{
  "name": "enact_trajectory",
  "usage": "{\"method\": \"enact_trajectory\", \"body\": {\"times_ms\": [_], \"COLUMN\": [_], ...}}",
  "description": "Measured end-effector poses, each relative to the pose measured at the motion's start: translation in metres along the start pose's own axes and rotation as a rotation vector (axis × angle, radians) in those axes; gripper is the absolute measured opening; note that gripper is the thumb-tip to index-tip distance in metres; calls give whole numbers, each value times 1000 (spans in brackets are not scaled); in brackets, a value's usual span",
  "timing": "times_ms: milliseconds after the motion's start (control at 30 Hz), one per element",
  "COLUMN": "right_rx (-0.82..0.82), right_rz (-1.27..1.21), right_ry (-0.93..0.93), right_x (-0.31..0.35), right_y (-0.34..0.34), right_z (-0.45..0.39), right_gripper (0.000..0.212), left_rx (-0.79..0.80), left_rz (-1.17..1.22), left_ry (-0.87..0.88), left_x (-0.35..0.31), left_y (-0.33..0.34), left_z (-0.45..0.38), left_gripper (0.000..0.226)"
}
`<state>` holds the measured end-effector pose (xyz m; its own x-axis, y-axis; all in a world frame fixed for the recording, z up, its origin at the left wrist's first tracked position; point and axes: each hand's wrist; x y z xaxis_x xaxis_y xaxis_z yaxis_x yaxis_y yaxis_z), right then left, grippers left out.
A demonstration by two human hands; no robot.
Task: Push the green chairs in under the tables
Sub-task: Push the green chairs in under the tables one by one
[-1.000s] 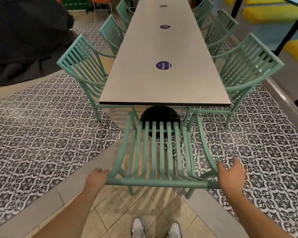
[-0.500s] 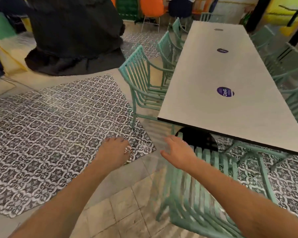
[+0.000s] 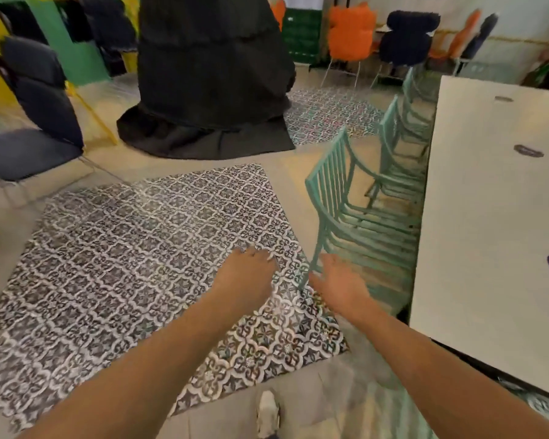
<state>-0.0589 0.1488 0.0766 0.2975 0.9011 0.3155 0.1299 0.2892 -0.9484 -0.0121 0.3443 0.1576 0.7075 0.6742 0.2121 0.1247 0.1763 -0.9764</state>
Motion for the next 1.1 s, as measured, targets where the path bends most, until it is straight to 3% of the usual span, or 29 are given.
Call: {"method": "enact_trajectory", "body": {"times_ms": [167,400,700,867,1100], "right_rx": [-31,-42,-57,-98,-200], "right_rz": [-48,-32,-62,-124,-186], "right_ry": [99,227,584,797,880], "right_x": [11,16,-5,-24,-78], "right_y": [6,8,54,58,77], "right_z": [-130,-286,-458,-510,-591], "right_gripper": [60,61,63,63,73], "left_rx": [13,-17,-100,-117,-254], "left_rz": [-116,-126,-164,-182,-239], "left_ry": [143,273,546,737,1006], "left_x": [85,166,245,248,188], "left_y": [2,6,62,68,80], "left_z": [-120,-282,-520,-634,-779], "left_gripper": [58,56,49,45,47]}}
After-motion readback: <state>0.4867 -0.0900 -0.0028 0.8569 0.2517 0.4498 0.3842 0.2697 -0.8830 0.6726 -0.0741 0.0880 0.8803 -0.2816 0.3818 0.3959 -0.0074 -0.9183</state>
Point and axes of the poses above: each hand's wrist, its own z-axis away from the middle knuckle, its own y-axis out of the palm, x = y × z, and after that the axes turned 9 degrees about -x, right-handed
